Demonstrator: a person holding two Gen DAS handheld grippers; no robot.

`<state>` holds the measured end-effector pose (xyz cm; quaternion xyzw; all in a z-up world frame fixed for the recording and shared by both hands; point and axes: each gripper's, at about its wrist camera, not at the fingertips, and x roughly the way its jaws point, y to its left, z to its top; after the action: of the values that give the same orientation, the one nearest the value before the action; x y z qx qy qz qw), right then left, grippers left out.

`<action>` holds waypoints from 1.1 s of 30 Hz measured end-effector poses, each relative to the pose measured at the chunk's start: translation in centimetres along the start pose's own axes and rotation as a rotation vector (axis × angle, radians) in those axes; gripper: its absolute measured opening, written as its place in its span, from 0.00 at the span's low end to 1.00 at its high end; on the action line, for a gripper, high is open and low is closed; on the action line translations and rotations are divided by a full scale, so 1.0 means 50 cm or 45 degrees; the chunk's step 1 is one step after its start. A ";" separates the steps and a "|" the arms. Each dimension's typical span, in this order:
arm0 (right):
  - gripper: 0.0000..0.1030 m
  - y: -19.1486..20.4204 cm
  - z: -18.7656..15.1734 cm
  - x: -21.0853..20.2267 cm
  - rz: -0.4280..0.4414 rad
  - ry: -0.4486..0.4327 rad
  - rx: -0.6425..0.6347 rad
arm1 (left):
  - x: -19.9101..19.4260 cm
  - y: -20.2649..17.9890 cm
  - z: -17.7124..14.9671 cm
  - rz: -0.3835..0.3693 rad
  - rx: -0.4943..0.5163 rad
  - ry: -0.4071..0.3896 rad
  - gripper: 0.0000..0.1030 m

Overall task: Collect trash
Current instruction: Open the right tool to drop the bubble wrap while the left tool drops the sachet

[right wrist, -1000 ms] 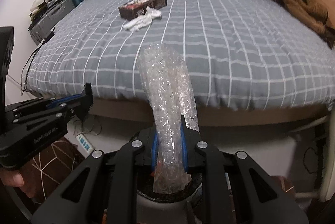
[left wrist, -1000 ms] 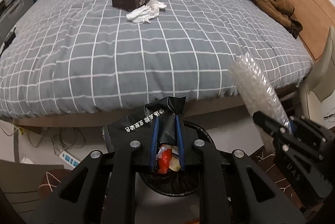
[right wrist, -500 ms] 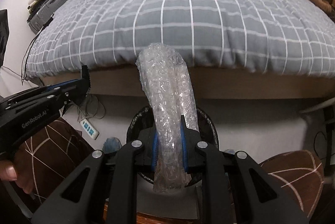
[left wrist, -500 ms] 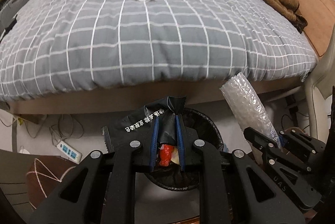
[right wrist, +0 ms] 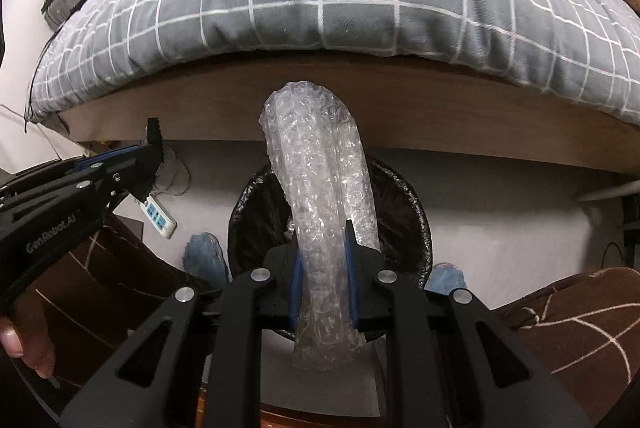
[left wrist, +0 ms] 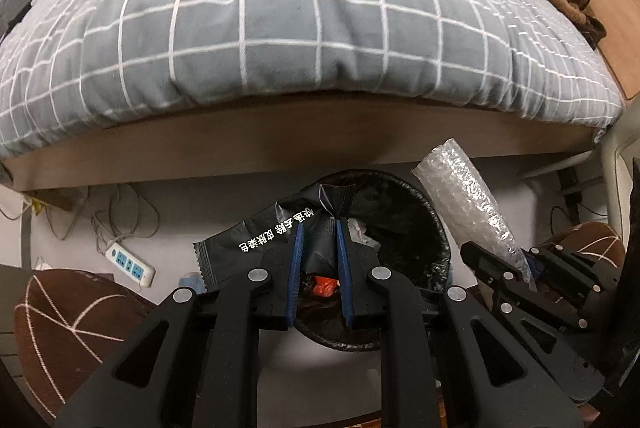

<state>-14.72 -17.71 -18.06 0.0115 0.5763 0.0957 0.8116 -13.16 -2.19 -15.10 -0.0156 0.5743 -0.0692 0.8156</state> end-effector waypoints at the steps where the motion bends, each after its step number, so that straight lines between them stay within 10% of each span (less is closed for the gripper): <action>1: 0.20 0.008 0.004 0.005 -0.007 0.003 -0.005 | 0.003 0.003 -0.001 0.003 -0.003 0.004 0.15; 6: 0.28 0.011 0.009 0.017 -0.037 -0.001 0.002 | 0.008 0.012 -0.006 0.016 -0.006 0.006 0.15; 17: 0.81 -0.065 0.020 -0.035 -0.137 -0.102 0.076 | 0.016 -0.045 0.005 -0.014 0.050 0.007 0.15; 33: 0.90 -0.215 -0.024 -0.083 -0.242 -0.153 0.244 | 0.074 -0.213 0.023 -0.116 0.196 0.077 0.15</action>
<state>-15.65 -29.07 -15.98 0.0397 0.5316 -0.0379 0.8452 -11.89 -13.27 -17.03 0.0229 0.5902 -0.1506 0.7927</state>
